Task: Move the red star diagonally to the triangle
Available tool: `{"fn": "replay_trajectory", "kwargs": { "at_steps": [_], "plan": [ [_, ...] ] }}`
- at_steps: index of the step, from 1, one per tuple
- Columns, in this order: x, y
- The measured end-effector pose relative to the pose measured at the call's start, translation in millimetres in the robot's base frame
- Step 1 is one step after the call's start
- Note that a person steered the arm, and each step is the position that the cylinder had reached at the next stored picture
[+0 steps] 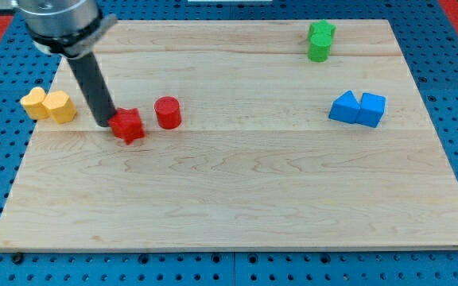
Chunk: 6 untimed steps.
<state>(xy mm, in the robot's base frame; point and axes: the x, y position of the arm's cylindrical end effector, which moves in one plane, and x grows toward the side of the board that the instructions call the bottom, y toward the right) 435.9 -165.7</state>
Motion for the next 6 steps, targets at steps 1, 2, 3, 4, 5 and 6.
{"fn": "replay_trajectory", "kwargs": {
  "at_steps": [1, 2, 3, 4, 5, 6],
  "plan": [
    [18, 32],
    [8, 44],
    [6, 64],
    [34, 104],
    [32, 125],
    [23, 153]
  ]
}}
